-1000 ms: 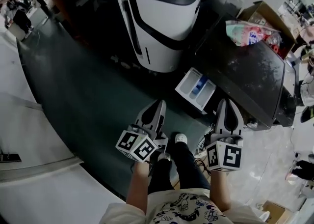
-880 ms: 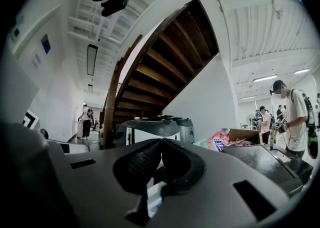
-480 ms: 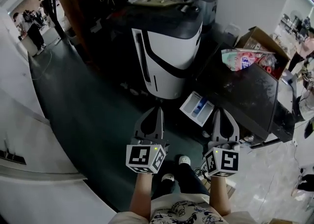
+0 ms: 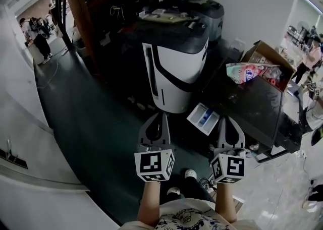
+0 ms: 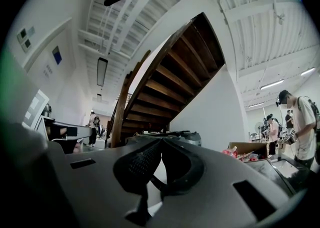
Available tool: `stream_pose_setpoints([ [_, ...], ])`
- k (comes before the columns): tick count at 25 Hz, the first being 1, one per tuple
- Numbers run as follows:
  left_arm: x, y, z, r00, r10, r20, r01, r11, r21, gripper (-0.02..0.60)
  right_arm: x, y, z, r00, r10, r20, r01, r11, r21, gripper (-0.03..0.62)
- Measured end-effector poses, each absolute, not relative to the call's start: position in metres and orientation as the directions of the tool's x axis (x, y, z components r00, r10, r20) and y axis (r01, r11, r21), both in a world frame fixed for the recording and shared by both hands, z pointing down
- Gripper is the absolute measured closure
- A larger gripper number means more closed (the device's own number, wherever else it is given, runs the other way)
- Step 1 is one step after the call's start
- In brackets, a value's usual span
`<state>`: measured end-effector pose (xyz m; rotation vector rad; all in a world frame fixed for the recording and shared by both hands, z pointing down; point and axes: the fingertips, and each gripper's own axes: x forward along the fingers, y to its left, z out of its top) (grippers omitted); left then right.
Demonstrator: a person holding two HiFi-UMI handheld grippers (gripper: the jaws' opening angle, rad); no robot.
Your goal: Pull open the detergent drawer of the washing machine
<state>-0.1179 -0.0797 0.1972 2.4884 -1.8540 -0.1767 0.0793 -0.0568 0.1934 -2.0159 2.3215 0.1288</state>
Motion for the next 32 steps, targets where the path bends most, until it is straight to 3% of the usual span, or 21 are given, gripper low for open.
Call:
stream_pose_setpoints([
  [32,-0.118,-0.061,0.186,0.322,-0.944,-0.077,-0.945,-0.325,0.034,0.568,0.070,-0.040,0.190,-0.123,-0.987,-0.105,-0.992,0.120,0.036,0.583],
])
